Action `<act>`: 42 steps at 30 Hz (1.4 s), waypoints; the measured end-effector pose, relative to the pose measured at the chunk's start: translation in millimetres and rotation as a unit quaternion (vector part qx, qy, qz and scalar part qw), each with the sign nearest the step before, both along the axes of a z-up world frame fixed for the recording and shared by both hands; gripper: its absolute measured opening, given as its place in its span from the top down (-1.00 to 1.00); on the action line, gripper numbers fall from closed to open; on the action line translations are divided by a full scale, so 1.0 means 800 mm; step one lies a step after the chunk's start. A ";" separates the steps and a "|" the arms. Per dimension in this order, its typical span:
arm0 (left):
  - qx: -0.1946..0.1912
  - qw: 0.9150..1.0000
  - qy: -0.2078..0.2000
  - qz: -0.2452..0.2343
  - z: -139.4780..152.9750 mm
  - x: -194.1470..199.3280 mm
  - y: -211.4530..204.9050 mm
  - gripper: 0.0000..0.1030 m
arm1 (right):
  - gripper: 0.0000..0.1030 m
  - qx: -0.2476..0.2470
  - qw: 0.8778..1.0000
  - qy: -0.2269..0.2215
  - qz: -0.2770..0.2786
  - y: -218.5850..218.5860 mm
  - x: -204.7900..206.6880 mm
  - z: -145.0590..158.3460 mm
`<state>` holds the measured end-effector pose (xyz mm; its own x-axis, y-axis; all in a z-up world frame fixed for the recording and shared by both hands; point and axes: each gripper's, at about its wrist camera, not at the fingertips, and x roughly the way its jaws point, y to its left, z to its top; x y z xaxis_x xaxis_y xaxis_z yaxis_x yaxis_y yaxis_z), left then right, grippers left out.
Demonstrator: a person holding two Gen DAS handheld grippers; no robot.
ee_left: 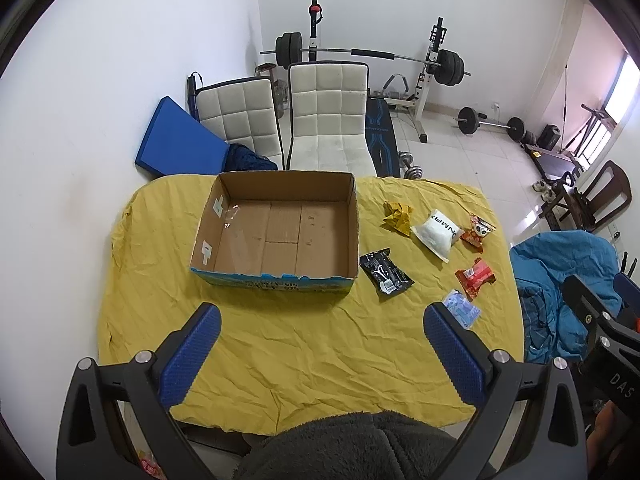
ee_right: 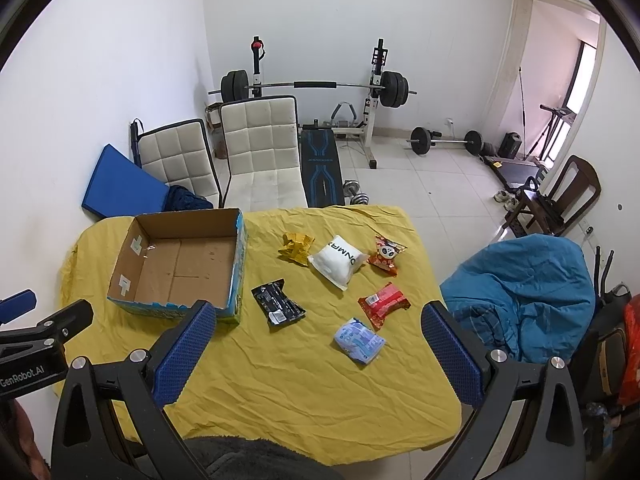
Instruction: Organize soft objects
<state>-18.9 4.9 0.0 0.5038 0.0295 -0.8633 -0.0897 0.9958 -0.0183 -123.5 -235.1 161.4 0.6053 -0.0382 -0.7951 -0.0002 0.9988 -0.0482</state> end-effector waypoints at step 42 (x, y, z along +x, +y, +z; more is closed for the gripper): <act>-0.003 1.000 0.001 -0.006 0.014 0.006 -0.006 -1.00 | -1.00 0.017 1.000 0.003 0.003 -0.002 0.000 -0.006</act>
